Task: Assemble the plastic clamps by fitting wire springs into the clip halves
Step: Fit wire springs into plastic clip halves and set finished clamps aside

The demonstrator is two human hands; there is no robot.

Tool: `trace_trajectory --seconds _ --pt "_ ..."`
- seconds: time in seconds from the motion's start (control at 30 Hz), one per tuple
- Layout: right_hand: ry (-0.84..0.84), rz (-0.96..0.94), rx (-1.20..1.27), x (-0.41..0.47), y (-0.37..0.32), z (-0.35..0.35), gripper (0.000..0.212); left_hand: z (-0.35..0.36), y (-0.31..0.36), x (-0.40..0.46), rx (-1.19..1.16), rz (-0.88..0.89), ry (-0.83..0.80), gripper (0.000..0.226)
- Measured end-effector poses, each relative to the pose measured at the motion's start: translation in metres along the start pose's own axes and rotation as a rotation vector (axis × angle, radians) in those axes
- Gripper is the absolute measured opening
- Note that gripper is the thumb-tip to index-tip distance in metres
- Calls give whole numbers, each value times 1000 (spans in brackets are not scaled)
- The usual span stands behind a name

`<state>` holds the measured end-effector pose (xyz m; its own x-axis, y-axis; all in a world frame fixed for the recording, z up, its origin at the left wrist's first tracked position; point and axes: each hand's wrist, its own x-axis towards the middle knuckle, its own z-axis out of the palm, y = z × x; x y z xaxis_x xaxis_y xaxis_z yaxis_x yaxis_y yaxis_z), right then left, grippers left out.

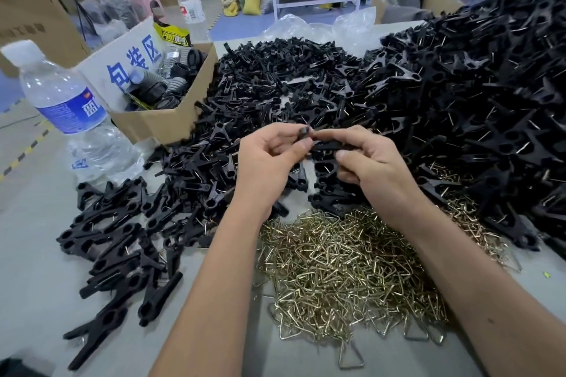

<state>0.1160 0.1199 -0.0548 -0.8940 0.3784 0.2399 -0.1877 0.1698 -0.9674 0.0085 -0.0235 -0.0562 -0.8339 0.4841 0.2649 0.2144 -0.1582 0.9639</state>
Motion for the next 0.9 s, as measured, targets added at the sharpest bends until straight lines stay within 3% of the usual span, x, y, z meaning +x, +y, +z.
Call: trace_trajectory --seconds 0.13,0.33,0.43,0.53,0.7,0.9 --pt "59 -52 -66 1 9 1 29 4 -2 -2 -68 -80 -20 21" --pt "186 -81 155 0 11 0 22 4 2 -3 -194 -146 -57 23" --pt "205 -76 140 2 12 0 32 1 3 -2 -294 -194 -70 29" --pt "205 -85 75 2 13 0 39 3 3 -4 -251 -203 -68 27" --pt "224 -96 39 1 14 -1 26 4 3 -5 -215 -197 -64 25" --pt "219 -90 53 2 16 -2 26 5 3 -6 -231 -198 -81 29"
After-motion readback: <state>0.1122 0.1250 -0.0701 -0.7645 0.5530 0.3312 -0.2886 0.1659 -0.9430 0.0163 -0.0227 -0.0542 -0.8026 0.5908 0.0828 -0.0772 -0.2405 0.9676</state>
